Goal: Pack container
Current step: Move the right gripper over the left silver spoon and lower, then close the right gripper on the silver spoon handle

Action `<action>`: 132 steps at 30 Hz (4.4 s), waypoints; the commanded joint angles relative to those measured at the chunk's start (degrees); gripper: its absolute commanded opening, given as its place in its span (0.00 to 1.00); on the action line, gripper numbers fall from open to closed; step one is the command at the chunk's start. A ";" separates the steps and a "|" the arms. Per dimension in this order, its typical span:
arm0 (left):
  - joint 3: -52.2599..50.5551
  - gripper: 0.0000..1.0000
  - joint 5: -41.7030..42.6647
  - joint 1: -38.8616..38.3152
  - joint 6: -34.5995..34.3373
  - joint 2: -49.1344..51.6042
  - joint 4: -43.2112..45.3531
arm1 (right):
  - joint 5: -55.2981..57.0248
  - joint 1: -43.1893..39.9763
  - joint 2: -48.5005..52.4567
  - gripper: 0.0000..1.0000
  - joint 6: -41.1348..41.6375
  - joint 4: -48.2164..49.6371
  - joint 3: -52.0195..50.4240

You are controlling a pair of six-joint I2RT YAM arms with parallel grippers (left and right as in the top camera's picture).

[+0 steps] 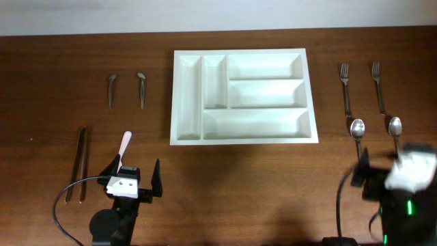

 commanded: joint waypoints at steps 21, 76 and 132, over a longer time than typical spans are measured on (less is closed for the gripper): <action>-0.44 0.99 -0.42 0.42 0.92 -0.44 0.17 | -9.25 -10.45 59.93 0.99 -12.50 -38.47 41.81; -0.44 0.99 -0.42 0.42 0.92 -0.44 0.17 | -9.38 -23.30 87.01 0.99 -19.65 -6.40 22.58; -0.44 0.99 -0.42 0.42 0.92 -0.44 0.17 | -12.44 -23.19 87.03 0.04 -15.89 1.92 15.63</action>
